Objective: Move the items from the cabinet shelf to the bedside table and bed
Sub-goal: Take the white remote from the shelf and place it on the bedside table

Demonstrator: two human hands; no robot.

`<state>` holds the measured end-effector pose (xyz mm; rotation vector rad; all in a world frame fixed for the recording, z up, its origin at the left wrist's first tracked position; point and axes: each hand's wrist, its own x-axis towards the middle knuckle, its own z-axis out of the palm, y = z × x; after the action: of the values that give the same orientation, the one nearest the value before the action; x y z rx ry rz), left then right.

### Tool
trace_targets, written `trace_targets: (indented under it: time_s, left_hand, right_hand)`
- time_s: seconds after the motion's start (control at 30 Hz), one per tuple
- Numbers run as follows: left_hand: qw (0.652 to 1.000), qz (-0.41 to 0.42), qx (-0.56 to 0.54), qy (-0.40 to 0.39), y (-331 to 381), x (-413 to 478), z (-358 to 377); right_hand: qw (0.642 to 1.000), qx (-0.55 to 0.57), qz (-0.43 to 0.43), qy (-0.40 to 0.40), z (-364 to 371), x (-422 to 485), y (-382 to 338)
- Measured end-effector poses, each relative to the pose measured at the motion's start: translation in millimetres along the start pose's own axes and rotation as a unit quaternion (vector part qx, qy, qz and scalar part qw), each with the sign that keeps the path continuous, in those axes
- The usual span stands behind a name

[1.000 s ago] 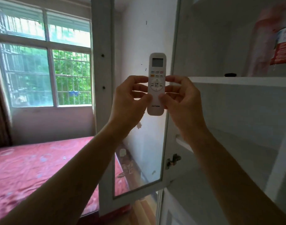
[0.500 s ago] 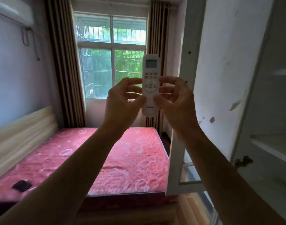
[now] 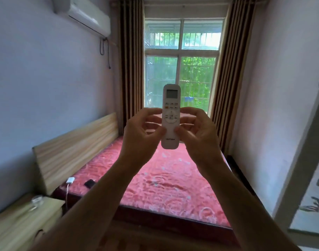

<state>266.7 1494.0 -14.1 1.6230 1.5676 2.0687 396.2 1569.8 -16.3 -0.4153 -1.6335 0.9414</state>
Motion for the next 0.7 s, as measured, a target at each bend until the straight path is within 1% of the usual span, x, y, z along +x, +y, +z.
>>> trace_targets:
  time_s: [0.17, 0.37, 0.53, 0.6, 0.7]
  left_hand:
    - [0.995, -0.024, 0.076, 0.056, -45, 11, -60]
    - [0.983, -0.041, 0.139, 0.111, -98, 43, -118]
    - [0.971, -0.046, 0.171, 0.16, -141, 77, -156]
    - [0.963, -0.057, 0.18, 0.193, -163, 91, -172]
    - [0.955, -0.076, 0.183, 0.222, -186, 103, -192]
  right_hand:
    - [0.997, 0.039, 0.019, -0.057, 79, 13, 35]
    - [0.99, 0.076, 0.02, -0.118, 164, 50, 81]
    - [0.979, 0.117, 0.02, -0.163, 228, 91, 116]
    - [0.972, 0.137, 0.031, -0.191, 257, 108, 133]
    - [0.961, 0.162, 0.05, -0.218, 290, 123, 152]
